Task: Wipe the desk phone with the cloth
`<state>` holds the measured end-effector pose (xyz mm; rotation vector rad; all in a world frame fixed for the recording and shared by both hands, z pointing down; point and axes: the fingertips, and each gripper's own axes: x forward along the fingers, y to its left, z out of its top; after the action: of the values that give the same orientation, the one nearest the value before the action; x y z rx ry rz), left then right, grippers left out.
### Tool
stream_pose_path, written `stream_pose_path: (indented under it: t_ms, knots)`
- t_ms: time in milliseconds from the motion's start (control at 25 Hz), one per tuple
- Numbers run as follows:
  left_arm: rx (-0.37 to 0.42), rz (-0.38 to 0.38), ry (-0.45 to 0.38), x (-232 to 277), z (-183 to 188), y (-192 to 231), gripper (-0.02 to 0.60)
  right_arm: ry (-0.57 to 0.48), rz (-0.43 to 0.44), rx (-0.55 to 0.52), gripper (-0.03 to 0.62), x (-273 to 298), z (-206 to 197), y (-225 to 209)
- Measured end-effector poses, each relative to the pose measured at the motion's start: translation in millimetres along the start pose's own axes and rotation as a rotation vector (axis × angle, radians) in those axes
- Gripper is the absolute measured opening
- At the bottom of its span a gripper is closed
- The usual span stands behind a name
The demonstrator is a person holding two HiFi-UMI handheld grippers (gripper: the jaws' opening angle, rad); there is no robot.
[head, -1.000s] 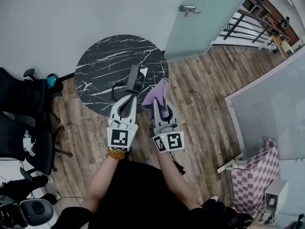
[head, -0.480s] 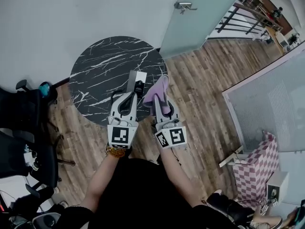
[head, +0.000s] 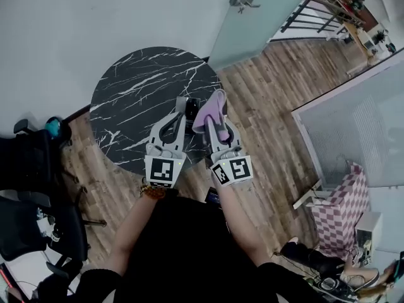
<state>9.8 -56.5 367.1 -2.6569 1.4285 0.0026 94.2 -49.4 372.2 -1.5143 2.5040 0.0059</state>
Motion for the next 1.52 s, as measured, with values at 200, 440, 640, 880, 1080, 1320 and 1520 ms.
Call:
stream_pose_path:
  t_ms: [200, 440, 640, 880, 1080, 1320, 1520]
  knots:
    - [-0.018, -0.051, -0.012, 10, -11, 22, 0.020, 0.006, -0.033, 0.002, 0.074, 19, -7, -4]
    - [-0.079, -0.105, -0.058, 9, -16, 26, 0.020, 0.039, -0.046, -0.001, 0.074, 27, -15, -7]
    - [-0.095, -0.123, -0.054, 21, -29, 29, 0.020, 0.064, -0.064, -0.011, 0.074, 26, -25, -27]
    - [-0.101, -0.054, -0.023, 42, -63, 43, 0.020, 0.072, -0.002, -0.009, 0.074, 49, -47, -35]
    - [-0.065, -0.003, 0.017, 62, -72, 54, 0.020, 0.117, 0.087, -0.042, 0.074, 74, -68, -45]
    - [-0.049, 0.022, 0.033, 78, -73, 60, 0.020, 0.198, 0.212, -0.089, 0.075, 100, -91, -54]
    - [-0.046, 0.017, 0.075, 85, -92, 60, 0.020, 0.266, 0.243, -0.101, 0.075, 111, -120, -64]
